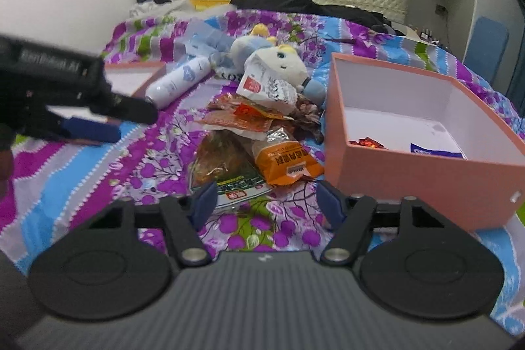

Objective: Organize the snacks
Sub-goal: 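Withdraw both grippers from the shoebox back toward the snack pile, then grasp the red-labelled spicy strip bag with the left gripper while the right grasps the orange packet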

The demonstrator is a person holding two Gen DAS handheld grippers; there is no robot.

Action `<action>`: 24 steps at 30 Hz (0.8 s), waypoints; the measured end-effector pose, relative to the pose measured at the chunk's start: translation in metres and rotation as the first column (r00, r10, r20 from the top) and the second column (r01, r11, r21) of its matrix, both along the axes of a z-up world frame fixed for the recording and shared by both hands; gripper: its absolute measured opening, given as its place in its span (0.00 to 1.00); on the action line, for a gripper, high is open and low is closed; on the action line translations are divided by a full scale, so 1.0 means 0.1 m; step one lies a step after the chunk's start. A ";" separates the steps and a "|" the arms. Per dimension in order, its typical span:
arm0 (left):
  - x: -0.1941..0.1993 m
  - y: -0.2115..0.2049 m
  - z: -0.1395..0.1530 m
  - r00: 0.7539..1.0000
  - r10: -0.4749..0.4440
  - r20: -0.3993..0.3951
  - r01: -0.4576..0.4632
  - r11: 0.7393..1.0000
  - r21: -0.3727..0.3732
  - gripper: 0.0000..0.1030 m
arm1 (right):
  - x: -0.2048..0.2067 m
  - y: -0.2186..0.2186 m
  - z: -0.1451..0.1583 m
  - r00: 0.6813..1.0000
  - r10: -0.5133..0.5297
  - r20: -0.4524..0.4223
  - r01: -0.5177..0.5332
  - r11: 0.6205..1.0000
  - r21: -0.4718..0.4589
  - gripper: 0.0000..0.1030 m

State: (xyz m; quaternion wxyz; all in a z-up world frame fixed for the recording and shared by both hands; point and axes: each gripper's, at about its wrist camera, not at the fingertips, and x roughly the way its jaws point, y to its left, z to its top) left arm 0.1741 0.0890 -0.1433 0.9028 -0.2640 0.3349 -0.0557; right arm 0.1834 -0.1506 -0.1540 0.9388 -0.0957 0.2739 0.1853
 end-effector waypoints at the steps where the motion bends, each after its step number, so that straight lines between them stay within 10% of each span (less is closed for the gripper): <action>1: 0.08 0.03 -0.04 1.000 0.002 -0.001 -0.002 1.000 -0.013 0.66 | 0.06 0.04 -0.03 1.000 0.000 -0.005 0.000 1.000 -0.011 0.58; 24: 1.53 0.23 -0.74 0.992 -0.055 -0.116 0.042 0.993 -0.114 0.64 | 1.23 0.54 -0.68 0.994 -0.023 -0.109 0.001 0.981 -0.192 0.40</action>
